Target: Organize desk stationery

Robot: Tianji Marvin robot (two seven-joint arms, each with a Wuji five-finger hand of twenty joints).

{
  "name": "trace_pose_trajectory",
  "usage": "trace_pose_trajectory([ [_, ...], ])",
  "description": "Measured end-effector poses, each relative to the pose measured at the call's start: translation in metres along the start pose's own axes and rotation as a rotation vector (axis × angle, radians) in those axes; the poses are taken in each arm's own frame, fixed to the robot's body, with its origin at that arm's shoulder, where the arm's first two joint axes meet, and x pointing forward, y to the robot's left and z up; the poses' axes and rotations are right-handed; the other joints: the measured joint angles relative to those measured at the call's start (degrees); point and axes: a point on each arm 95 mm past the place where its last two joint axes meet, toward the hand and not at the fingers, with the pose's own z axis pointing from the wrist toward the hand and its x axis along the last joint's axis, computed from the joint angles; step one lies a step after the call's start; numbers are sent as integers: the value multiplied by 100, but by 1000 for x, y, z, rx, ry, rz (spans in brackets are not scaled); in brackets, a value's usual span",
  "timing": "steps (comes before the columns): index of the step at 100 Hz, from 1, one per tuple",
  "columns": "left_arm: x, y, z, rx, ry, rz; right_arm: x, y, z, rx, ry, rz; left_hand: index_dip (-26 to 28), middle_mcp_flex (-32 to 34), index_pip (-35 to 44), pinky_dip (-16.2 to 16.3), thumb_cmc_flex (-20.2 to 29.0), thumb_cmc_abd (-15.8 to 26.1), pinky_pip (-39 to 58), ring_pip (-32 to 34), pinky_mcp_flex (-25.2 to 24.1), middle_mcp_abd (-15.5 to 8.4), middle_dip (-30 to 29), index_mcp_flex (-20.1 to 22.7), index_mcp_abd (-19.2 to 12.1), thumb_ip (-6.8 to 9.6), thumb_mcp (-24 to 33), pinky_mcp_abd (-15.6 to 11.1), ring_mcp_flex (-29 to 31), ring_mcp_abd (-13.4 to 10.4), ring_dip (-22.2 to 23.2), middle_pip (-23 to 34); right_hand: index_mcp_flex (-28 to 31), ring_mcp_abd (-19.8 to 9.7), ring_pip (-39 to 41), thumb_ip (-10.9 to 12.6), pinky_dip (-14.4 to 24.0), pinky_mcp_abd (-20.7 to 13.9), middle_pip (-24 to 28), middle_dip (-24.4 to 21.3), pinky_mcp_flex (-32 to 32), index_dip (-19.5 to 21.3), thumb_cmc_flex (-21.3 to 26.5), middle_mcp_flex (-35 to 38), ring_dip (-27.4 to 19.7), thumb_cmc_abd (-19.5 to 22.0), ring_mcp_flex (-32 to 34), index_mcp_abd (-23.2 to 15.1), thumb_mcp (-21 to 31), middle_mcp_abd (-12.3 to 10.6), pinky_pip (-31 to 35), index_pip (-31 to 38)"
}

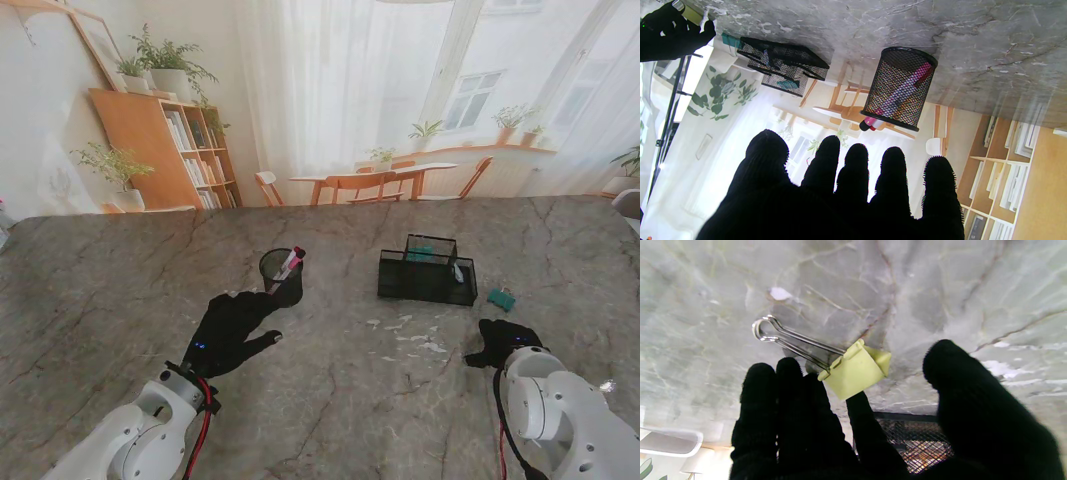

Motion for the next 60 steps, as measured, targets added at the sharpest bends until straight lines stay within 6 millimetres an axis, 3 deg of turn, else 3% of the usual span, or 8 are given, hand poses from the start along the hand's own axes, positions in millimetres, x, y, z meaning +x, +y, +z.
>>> trace_pose_trajectory([
  [14, 1, 1, 0, -2, 3, -1, -3, 0, -2, 13, 11, -16, 0, 0, 0, 0, 0, 0, 0, 0, 0, 0, 0, 0, 0, 0, 0, 0, 0, 0, 0, 0, -136, -17, -112, 295, 0, -4, -248, 12, -69, -7, 189, -72, 32, -298, -60, -102, 854, 2, -95, -70],
  [30, 1, 1, 1, -2, 4, -1, -4, -1, -4, 17, 16, -39, 0, 0, 0, 0, 0, 0, 0, 0, 0, 0, 0, 0, 0, 0, 0, 0, 0, 0, 0, 0, -194, -156, -181, 409, 0, -81, -414, 12, -51, -42, 363, -74, 42, -571, -59, -124, 1767, -66, -98, -76],
  [47, 3, 1, 1, -3, 8, -1, -5, -1, -4, 11, 14, -53, 0, 0, 0, 0, 0, 0, 0, 0, 0, 0, 0, 0, 0, 0, 0, 0, 0, 0, 0, 0, -199, -385, -34, 409, 0, -248, -414, 14, 257, -42, 545, -12, 43, -621, 164, -226, 1806, -192, -99, -29],
  [60, 3, 1, 2, -4, 11, -1, -5, -2, -2, -5, 14, -55, 0, 0, 0, 0, 0, 0, 0, 0, 0, 0, 0, 0, 0, 0, 0, 0, 0, 0, 0, 0, -135, -493, 176, 281, 0, -334, -222, 18, 493, 112, 567, 71, 43, -624, 364, -237, 1655, -224, -92, 71],
])
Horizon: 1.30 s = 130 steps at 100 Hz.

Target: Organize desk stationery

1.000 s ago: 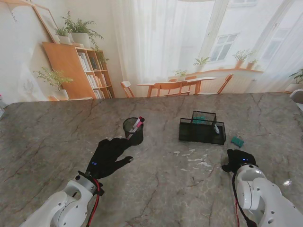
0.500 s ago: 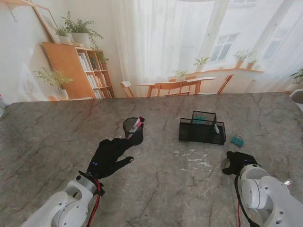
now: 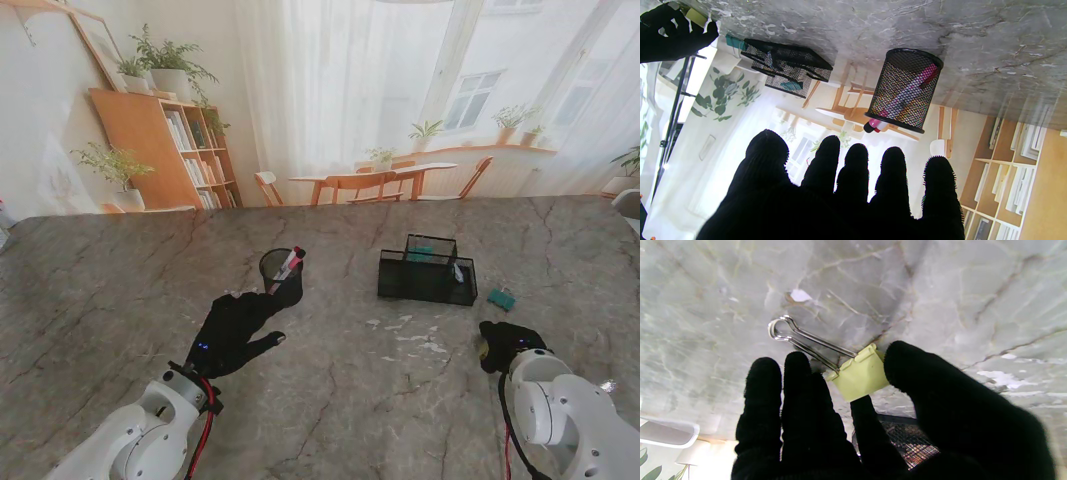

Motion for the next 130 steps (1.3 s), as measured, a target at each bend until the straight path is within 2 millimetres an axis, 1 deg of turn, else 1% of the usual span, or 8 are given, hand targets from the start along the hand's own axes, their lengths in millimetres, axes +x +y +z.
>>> trace_pose_trajectory([
  [33, 0, 0, 0, 0, -1, 2, 3, -1, 4, -15, -2, -12, 0, 0, 0, 0, 0, 0, 0, 0, 1, 0, 0, 0, 0, 0, 0, 0, 0, 0, 0, 0, 7, -117, 395, -60, -2, -173, 653, 41, 418, 599, -2, 8, 17, -13, 279, 198, -275, 14, 153, 309],
  [40, 0, 0, 0, -1, -2, 2, 3, -1, 5, -20, -4, -22, 0, 0, 0, 0, 0, 0, 0, 0, 1, 0, 0, 0, 0, 0, 0, 0, 0, 0, 0, 0, 66, -247, 542, -60, -3, -231, 1024, 183, 748, 605, 112, 215, 24, -52, 543, 217, -266, -131, 250, 316],
  [58, 0, 0, 0, -2, -2, 2, 3, -2, 5, -27, -9, -32, 0, 0, 0, 0, 0, 0, 0, 0, 1, 0, 0, 0, 0, 0, 0, 0, 0, 0, 0, 0, 308, -475, 714, -302, -472, -472, 1287, 87, 1823, 619, 167, 731, -5, -181, 1281, 433, -268, -232, 345, 316],
  [68, 0, 0, 0, -2, -2, 2, 3, -2, 5, -35, -15, -30, 0, 0, 0, 0, 0, 0, 0, 0, 1, 0, 0, 0, 0, 0, 0, 0, 0, 0, 0, 0, 568, -486, 714, -432, -658, -481, 1274, 6, 2079, 619, 120, 893, -79, -219, 1471, 616, -184, -251, 345, 357],
  [75, 0, 0, 0, -2, -2, 2, 3, -3, 5, -39, -18, -28, 0, 0, 0, 0, 0, 0, 0, 0, 1, 0, 0, 0, 0, 0, 0, 0, 0, 0, 0, 0, 571, -422, 683, -410, -774, -445, 1306, 56, 1920, 629, 4, 882, -94, -204, 1387, 675, -63, -221, 345, 381],
  [97, 0, 0, 0, -4, -3, 3, 8, -3, 6, -33, -30, -23, 0, 0, 0, 0, 0, 0, 0, 0, 1, 0, 0, 0, 0, 0, 0, 0, 0, 0, 0, 0, 567, -74, 744, -238, -672, -108, 1570, 57, 1251, 661, -262, 678, -83, 169, 1007, 1008, -92, -24, 416, 429],
  [117, -1, 0, -1, -3, -4, 2, 12, -3, 8, -33, -55, -18, 0, 0, 0, 0, 0, 0, 0, 0, 1, 0, 0, 0, 0, 0, 0, 0, 0, 0, 0, 0, 568, 77, 753, -231, -388, 117, 1596, 116, 1052, 746, -494, 679, -70, 627, 997, 1108, -445, 47, 498, 505],
  [130, -1, 0, -1, -3, -4, 2, 13, -3, 8, -31, -59, -6, 0, 0, 0, 0, 0, 0, 0, 0, 1, 0, 0, 0, 0, 0, 0, -1, 0, 0, 0, 0, 571, 176, 753, -229, -281, 193, 1597, 134, 1050, 748, -612, 670, -66, 976, 996, 1198, -1101, 166, 508, 508],
])
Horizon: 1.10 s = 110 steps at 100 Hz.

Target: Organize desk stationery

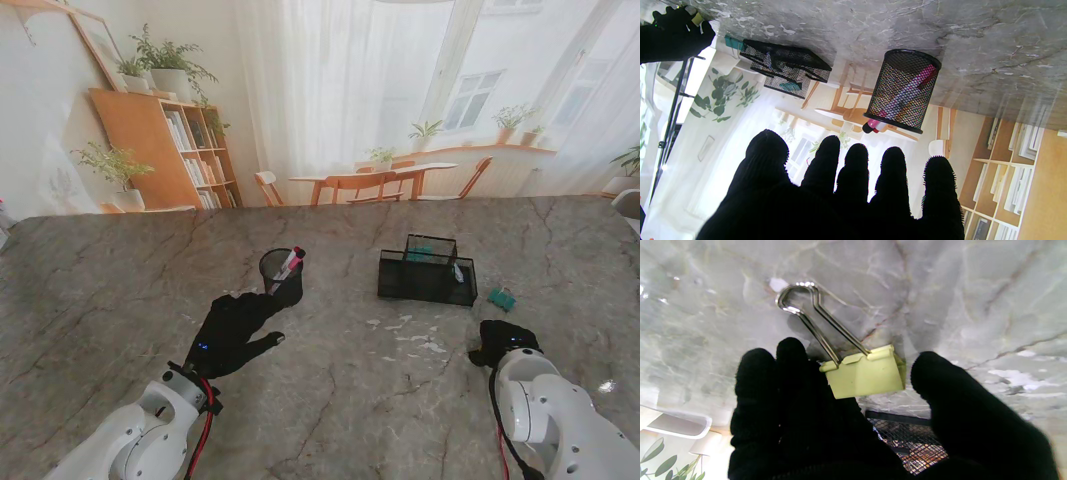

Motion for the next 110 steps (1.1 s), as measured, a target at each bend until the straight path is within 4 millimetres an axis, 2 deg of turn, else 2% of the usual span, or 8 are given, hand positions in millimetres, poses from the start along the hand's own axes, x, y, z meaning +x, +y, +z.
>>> trace_pose_trajectory([
  [10, 0, 0, 0, 0, 0, 0, 1, 0, 0, 0, -8, 9, 0, 0, 0, 0, 0, 0, 0, 0, 0, 0, 0, 0, 0, 0, 0, 0, 0, 0, 0, 0, 25, 23, 2, 0, 7, 1, 0, 0, 102, 2, 9, 8, 5, 37, 14, 20, -175, 28, 34, 0],
  [21, 0, 0, 0, 0, 0, 0, 1, 0, 1, -6, -10, -3, 0, 0, 0, 0, 0, 0, 0, 0, 0, 0, 0, 0, 0, 0, 0, 0, 0, 0, 0, 0, 202, -190, 38, -51, 7, -83, 90, 0, 551, 2, 8, 214, 6, 52, 280, -2, -243, -210, 62, -4],
  [37, 0, 0, 0, 2, 0, 1, 2, 0, 0, -19, -8, -9, 0, 0, 0, 0, 0, 0, 0, 0, 1, 0, 0, 0, 0, 0, 0, 0, 0, 0, 0, 0, 362, -456, 79, -150, -488, -334, 339, -94, 1277, 2, -8, 601, -141, -88, 797, -18, 87, -487, 64, 64],
  [45, 0, 0, 0, 2, -1, 1, 2, -1, 0, -26, -5, -11, 0, 0, 0, 0, 0, 0, 0, 0, 1, 0, 0, 0, 0, 0, 0, 0, 1, 0, 0, 0, 475, -522, 77, -188, -705, -409, 346, -189, 1554, 7, -8, 730, -200, -206, 1009, -27, 277, -489, 67, 210],
  [55, 0, 0, -1, 2, -1, 1, 2, -1, 0, -33, 0, -13, -1, 0, 0, 0, 0, 0, 0, 0, 1, 0, 0, 0, 0, 0, 0, 0, 1, 0, 0, 0, 511, -578, 38, -335, -1124, -464, 332, -194, 1827, -175, 1, 868, -227, -244, 1237, -93, 356, -489, 125, 968],
  [62, 0, 0, -1, 2, -1, 1, 2, -2, 0, -41, -1, -12, -1, 0, 0, 0, 0, 0, 0, 0, 1, 0, 0, 0, 0, 0, 0, 0, 0, 0, 0, 0, 557, -622, 18, -502, -1270, -475, 326, -198, 2025, -661, 12, 1045, -267, -323, 1416, -183, 398, -491, 206, 1604],
  [77, 0, 0, -1, 1, -1, 1, 1, -3, 0, -61, -3, 3, -1, 0, 0, 0, 0, 0, 0, 0, 1, 0, 0, 0, 0, 0, 0, 0, 1, 0, 0, 0, 547, -693, -6, -567, -1544, -557, 183, -250, 2360, -1560, 14, 1303, -271, -540, 1717, -333, 531, -501, 311, 2448],
  [110, -1, -1, -2, 5, -3, 3, -1, -7, -8, -81, -17, 71, -1, 0, 0, 0, 0, 0, 0, 0, 1, 0, 0, 0, 0, 0, 0, 0, 1, 0, 0, 0, 639, -775, -46, -568, -1616, -602, -191, -333, 2534, -1748, 556, 1366, -272, -1076, 1924, -926, 590, -162, 425, 2906],
])
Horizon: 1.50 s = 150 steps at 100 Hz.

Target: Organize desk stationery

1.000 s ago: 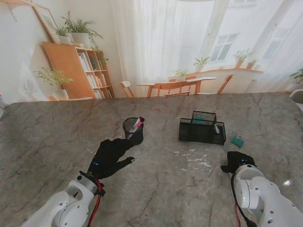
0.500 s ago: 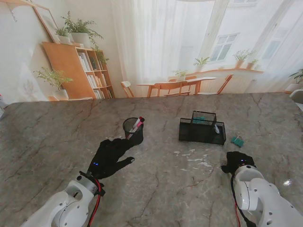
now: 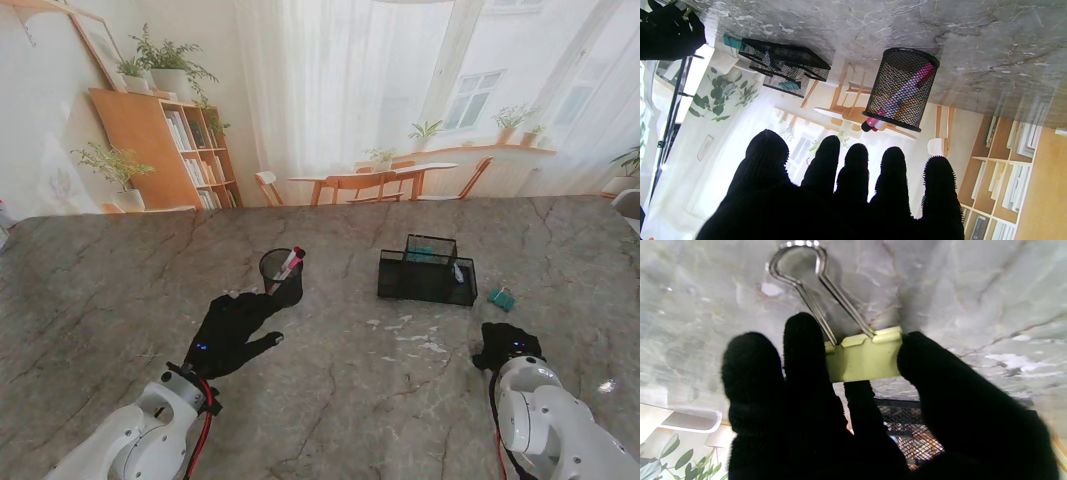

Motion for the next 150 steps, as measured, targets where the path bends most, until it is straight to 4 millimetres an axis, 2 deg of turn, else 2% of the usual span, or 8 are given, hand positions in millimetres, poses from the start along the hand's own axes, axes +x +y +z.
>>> trace_pose_trajectory([
  [37, 0, -1, -1, 7, -1, 1, 0, -2, -8, -15, -37, 78, 0, 0, 0, 0, 0, 0, 0, 0, 0, 0, 0, 0, 0, 0, 0, 0, 0, 0, 0, 0, 135, -13, 2, -66, 0, -5, -66, -64, 15, -48, 277, 1, 0, -581, 27, -295, -7, 58, 103, 298],
  [60, -1, -1, -1, 9, -2, 1, 3, -1, -11, -29, -56, 125, 0, 0, 0, 0, 0, 0, 0, 0, 1, 0, 0, 0, 0, 0, 0, 0, 1, 0, 0, 0, 189, -27, 7, -122, 0, -19, -71, -65, 18, -48, 320, 1, 0, -594, 60, -310, -17, 75, 129, 348],
  [81, 0, -1, -1, 10, -2, 1, 2, 10, -12, -65, -63, 172, 0, 0, 0, 0, 0, 0, 0, 0, 7, 0, 0, 0, 0, 0, 0, 0, 1, 0, 0, 0, 200, -31, 55, -122, 0, -25, -75, -65, 20, -49, 340, 1, 0, -652, 60, -314, -17, 76, 164, 354],
  [118, 0, -2, -2, 11, -2, 1, 10, 50, -15, -144, -50, 267, 0, 0, 0, 0, 0, 0, 0, 0, 10, 0, 0, 0, 0, 0, 0, 0, 1, 0, 0, 0, 259, -32, 119, -123, 0, -26, -77, -65, 29, -51, 376, 6, 0, -720, 62, -325, -18, 83, 189, 354],
  [150, -3, -3, -3, 16, -10, 2, 29, 105, 2, -204, -37, 370, 0, 0, 0, 0, 0, 0, 0, 0, 48, 0, 0, 0, 0, 0, 0, 0, 2, 0, 0, 0, 260, -32, 124, -124, 0, -28, -78, -65, 30, -54, 382, 6, 0, -723, 62, -325, -19, 84, 205, 357],
])
